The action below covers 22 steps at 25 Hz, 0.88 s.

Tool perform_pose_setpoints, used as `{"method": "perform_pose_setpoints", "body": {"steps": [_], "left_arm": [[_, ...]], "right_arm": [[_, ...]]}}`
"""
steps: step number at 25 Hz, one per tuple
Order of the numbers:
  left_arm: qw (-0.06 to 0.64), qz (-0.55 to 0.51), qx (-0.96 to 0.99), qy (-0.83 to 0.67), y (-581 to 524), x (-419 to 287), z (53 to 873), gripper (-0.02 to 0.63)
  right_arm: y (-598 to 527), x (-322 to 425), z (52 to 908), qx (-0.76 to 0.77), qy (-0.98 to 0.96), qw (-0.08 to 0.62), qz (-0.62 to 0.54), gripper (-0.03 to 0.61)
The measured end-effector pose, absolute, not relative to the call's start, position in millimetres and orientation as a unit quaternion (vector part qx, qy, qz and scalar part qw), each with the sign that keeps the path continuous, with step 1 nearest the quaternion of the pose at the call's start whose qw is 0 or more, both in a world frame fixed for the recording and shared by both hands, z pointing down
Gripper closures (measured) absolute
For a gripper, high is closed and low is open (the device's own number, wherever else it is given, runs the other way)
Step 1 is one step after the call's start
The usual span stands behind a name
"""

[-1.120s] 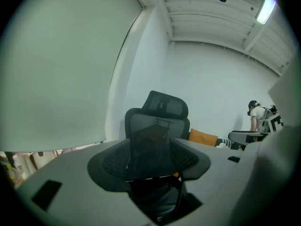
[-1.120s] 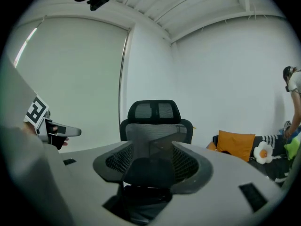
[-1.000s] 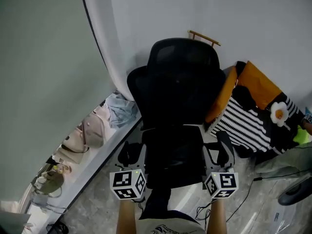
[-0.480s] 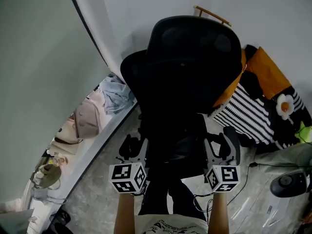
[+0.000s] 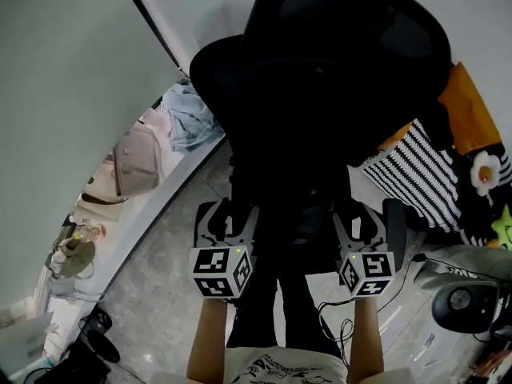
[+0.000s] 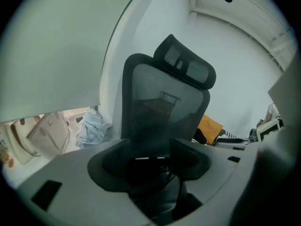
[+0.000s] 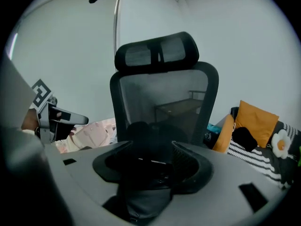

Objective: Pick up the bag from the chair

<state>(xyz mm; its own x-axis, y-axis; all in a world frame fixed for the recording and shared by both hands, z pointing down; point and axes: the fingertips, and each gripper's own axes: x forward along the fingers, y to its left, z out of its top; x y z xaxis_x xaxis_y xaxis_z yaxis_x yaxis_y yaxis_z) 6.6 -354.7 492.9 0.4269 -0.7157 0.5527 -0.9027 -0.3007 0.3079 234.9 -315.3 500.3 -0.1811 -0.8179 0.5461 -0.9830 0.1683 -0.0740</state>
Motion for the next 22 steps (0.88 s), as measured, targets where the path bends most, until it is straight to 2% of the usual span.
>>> {"method": "perform_pose_setpoints", "body": {"steps": [5,12,22], "left_arm": [[0.333,0.169,0.783,-0.498,-369,29,544,0.342],[0.391,0.209,0.753,-0.486,-383,35,641,0.341],[0.439,0.257,0.709,-0.489,-394,33,769,0.325]], "right_arm": [[-333,240,556,0.575,-0.752,0.22,0.237,0.314],[-354,247,637,0.542,-0.752,0.182,0.327,0.307],[-364,253,765,0.513,-0.736,0.219,0.384,0.301]]}}
